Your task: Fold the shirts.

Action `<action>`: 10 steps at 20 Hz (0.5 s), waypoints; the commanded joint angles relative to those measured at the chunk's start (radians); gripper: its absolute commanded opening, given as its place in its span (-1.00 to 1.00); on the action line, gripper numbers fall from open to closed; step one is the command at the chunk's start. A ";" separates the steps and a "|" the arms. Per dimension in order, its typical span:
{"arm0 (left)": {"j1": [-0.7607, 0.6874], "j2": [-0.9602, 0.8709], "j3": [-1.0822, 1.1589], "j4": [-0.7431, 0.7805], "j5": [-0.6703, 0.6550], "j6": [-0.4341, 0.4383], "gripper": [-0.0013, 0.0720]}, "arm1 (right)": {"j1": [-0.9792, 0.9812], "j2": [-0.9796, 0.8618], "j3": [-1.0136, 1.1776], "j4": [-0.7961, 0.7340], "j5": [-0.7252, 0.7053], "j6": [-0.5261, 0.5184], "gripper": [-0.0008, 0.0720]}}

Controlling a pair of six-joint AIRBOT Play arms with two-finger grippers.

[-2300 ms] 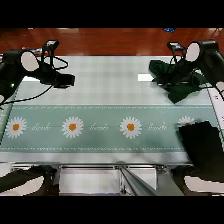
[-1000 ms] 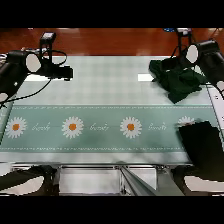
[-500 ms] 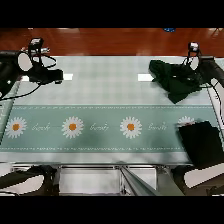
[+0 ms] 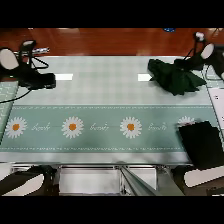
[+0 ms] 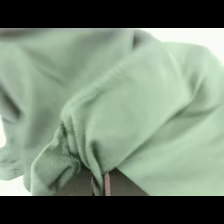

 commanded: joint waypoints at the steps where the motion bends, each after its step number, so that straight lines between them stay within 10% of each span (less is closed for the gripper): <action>1: 0.028 0.161 -0.027 -0.096 -0.005 0.041 0.42 | -0.002 0.132 0.122 0.113 0.031 -0.090 -0.91; 10: 0.015 0.619 -0.461 -0.203 0.151 0.022 0.42 | -0.002 0.382 0.412 0.326 0.072 -0.204 -0.91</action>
